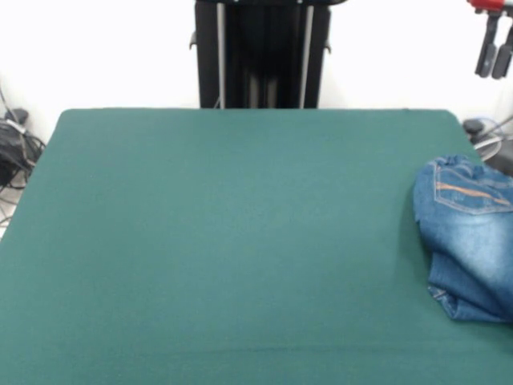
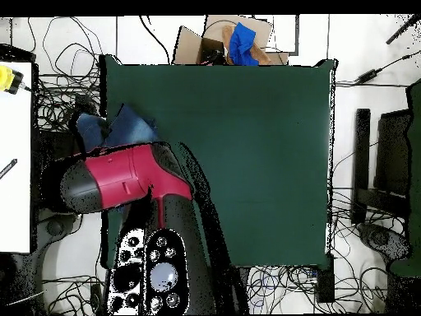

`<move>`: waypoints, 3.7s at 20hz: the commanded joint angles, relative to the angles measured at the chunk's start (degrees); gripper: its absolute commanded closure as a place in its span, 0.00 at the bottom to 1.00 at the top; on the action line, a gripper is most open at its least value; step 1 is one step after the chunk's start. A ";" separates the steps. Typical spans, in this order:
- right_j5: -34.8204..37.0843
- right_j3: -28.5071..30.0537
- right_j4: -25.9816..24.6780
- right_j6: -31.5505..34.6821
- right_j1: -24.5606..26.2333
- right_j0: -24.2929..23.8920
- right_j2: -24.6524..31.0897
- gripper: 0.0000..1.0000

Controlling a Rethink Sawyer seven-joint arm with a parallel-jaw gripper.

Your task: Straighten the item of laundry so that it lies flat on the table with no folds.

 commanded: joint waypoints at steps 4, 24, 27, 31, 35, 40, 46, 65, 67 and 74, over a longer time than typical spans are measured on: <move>4.67 5.04 0.46 -2.61 0.90 -0.47 4.58 1.00; 15.32 2.20 0.04 -6.07 -6.47 0.51 5.79 1.00; 14.72 2.46 0.02 -7.00 -5.75 -0.69 6.94 1.00; 15.22 1.79 -0.28 -8.16 -5.26 -2.02 7.78 1.00; 15.98 0.90 -0.79 -8.55 -4.91 -2.75 8.57 1.00; 15.43 0.92 -1.08 -8.33 -4.48 -3.32 9.21 1.00; 16.36 0.40 -1.65 -8.36 -4.72 -3.84 9.94 1.00; 20.00 -2.65 -1.65 -8.81 -4.95 -4.23 11.09 1.00; 20.09 -2.77 -1.74 -8.79 -4.84 -4.35 11.29 1.00; 17.68 -0.74 -2.00 -9.04 -4.72 -4.93 11.40 1.00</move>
